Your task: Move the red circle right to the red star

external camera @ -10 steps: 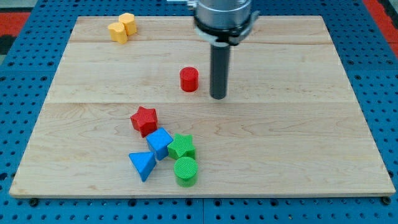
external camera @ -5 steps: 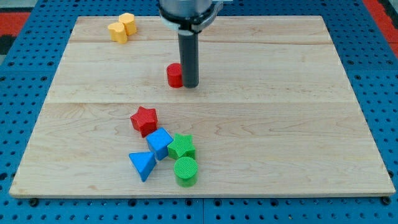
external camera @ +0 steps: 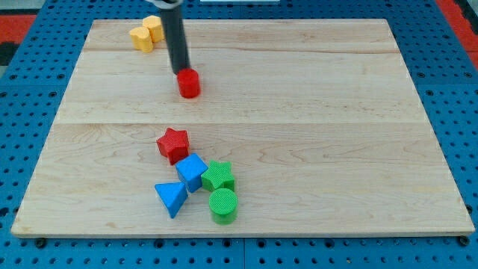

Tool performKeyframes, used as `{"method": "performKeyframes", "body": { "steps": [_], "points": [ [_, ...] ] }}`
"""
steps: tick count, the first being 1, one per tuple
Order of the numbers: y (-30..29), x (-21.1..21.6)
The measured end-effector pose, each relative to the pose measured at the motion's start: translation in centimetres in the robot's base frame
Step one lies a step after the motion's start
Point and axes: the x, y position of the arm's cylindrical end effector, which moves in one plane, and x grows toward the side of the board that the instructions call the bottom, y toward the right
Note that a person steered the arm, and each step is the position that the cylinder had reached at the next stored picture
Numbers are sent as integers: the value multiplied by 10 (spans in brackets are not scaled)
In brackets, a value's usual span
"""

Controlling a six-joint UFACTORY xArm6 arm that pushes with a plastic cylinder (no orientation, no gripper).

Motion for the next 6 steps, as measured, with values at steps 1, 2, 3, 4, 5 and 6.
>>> {"method": "performKeyframes", "body": {
  "steps": [1, 2, 3, 4, 5, 6],
  "points": [
    [33, 26],
    [39, 41],
    [27, 36],
    [27, 61],
    [24, 90],
    [24, 109]
  ]
}}
